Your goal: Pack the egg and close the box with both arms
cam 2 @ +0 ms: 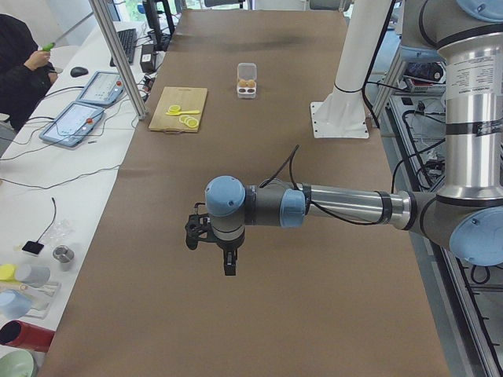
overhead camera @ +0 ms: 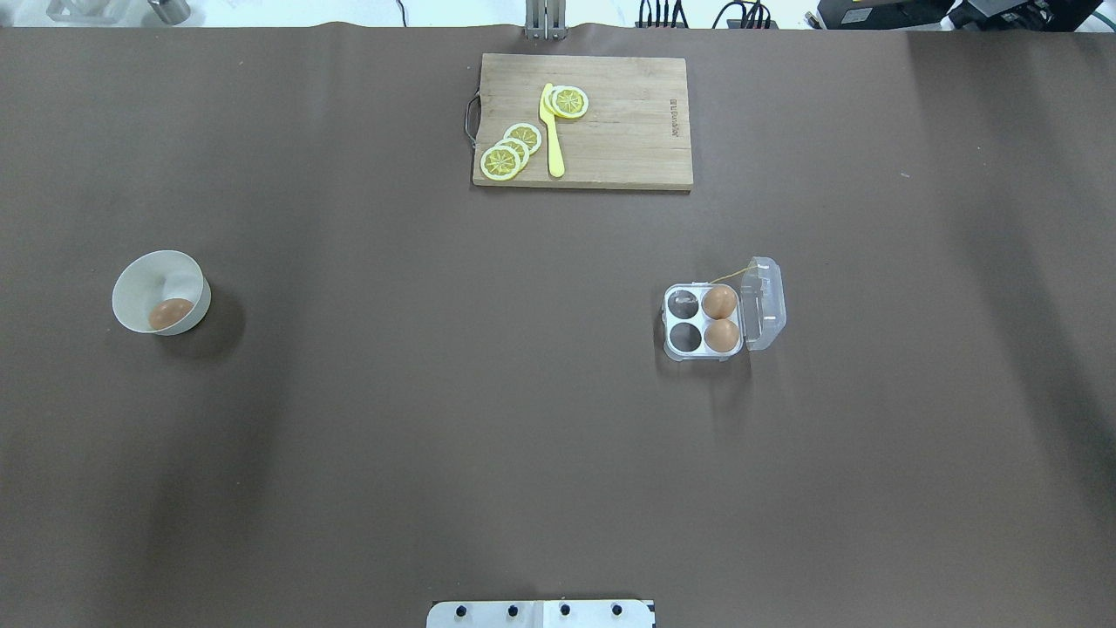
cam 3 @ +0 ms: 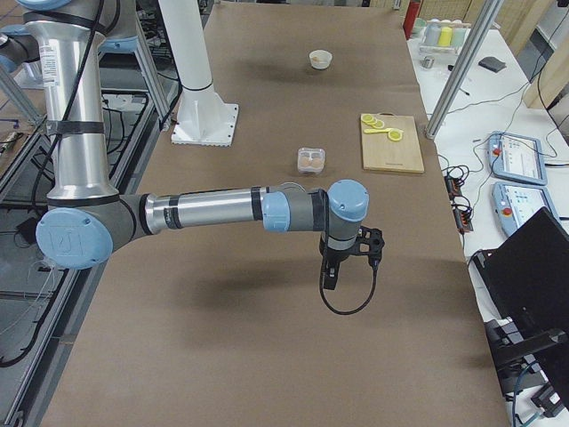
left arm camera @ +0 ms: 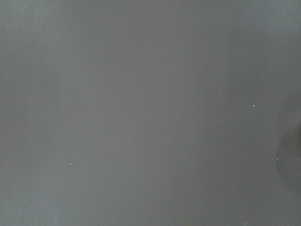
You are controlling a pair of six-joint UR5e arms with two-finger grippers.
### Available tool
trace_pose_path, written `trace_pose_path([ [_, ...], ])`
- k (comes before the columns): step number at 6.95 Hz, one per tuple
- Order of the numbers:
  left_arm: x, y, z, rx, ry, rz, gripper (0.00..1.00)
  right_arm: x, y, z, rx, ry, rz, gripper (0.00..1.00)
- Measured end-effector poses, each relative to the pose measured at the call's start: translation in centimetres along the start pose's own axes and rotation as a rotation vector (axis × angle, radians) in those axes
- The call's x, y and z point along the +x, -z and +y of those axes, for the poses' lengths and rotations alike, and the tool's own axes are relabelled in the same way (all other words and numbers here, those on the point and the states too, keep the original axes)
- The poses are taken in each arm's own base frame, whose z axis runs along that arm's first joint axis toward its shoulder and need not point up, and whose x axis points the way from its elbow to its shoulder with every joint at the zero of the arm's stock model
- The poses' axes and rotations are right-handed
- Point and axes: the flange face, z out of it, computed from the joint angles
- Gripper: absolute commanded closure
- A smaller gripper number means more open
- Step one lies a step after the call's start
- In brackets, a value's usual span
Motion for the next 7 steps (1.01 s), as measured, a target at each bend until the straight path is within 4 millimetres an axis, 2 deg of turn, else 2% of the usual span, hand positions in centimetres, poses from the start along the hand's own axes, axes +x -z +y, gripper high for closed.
trace_pose_path([
  [7,-0.71,-0.21,0.00,-0.001,0.002,-0.048,0.02,-0.31,0.22,-0.04,0.003,0.000,-0.009,0.00],
])
